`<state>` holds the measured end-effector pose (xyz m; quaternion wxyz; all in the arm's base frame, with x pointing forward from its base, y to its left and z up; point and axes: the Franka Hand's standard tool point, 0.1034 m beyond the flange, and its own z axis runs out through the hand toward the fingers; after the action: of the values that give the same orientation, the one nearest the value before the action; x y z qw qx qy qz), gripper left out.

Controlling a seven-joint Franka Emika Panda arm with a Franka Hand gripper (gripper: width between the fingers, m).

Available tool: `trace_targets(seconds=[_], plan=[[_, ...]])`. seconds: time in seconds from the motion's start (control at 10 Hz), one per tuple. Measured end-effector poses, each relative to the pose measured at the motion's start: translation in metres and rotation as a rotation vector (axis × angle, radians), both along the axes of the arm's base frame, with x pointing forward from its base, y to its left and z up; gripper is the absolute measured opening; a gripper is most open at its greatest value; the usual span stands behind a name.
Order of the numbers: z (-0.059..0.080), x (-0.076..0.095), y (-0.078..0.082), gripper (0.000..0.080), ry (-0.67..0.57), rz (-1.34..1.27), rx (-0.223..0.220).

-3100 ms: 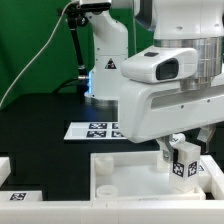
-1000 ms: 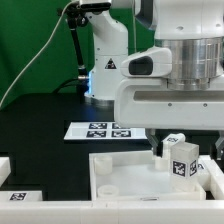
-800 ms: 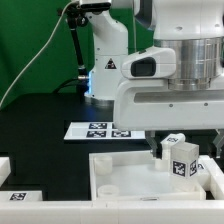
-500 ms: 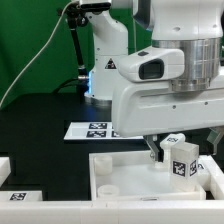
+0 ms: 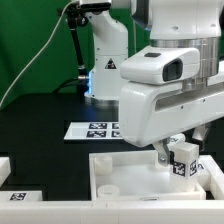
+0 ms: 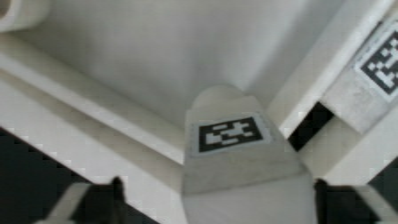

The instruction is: Assemble one leg

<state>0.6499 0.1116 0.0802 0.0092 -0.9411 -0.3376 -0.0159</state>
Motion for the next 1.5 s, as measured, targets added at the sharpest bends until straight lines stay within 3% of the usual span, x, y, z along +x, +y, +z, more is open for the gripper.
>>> trace_targets(seconds=[0.1, 0.2, 0.5, 1.1, 1.5], plan=[[-0.0001, 0.0, -0.0002, 0.0388, 0.0, -0.001, 0.0], [-0.0002, 0.0, -0.0003, 0.0282, 0.001, -0.01, 0.0], [-0.0004, -0.0001, -0.0002, 0.0282, 0.005, -0.101, 0.007], [-0.0005, 0.0007, 0.0014, 0.0282, 0.031, -0.888, 0.054], [-0.001, 0.0018, 0.0022, 0.0282, 0.07, -1.398, 0.061]])
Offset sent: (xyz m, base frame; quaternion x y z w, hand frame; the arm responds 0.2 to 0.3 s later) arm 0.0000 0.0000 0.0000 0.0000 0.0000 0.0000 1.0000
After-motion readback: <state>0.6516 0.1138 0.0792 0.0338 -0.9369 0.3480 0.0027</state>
